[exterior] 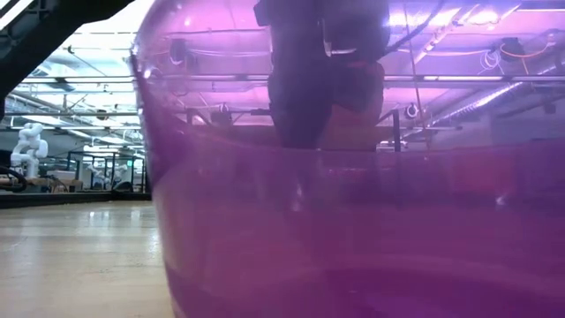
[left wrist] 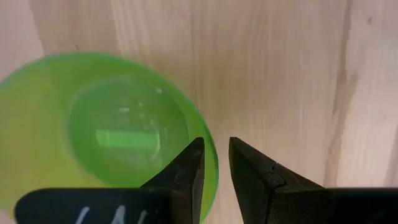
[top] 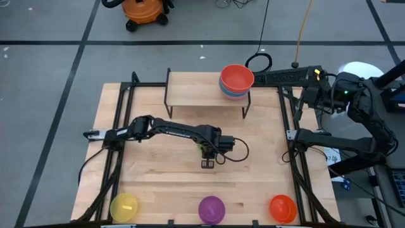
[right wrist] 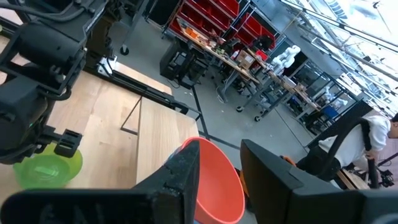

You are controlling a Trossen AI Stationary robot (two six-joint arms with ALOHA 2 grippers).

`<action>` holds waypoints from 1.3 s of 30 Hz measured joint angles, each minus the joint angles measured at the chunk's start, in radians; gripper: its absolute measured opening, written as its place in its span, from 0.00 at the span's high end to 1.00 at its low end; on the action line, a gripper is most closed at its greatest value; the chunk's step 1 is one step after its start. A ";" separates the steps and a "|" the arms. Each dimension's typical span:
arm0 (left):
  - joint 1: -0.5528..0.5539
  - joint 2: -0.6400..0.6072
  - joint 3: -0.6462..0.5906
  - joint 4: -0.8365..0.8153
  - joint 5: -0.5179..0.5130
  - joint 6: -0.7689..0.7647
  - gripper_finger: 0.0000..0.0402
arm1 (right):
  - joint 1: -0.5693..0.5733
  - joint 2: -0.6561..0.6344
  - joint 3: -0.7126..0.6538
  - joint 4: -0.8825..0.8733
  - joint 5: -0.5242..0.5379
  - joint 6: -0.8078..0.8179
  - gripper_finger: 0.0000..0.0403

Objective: Place and stack bowls onto a shelf
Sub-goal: Put the light green bowl on the shelf

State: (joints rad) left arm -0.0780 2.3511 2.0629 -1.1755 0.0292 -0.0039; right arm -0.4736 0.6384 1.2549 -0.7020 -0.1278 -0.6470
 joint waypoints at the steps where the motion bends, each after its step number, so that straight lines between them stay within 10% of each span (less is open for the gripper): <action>1: 0.000 0.008 0.001 0.007 0.000 0.001 0.80 | 0.000 0.000 0.000 0.000 0.000 0.000 0.72; 26: 0.025 0.037 0.002 -0.135 -0.056 -0.043 0.98 | 0.000 0.000 0.000 -0.011 0.000 0.000 0.72; 39: 0.024 -0.205 0.001 -0.247 -0.057 -0.156 0.99 | 0.000 0.000 0.000 -0.061 0.000 0.000 0.72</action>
State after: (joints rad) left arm -0.0545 2.1466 2.0636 -1.4224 -0.0276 -0.1595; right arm -0.4736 0.6388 1.2549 -0.7630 -0.1276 -0.6472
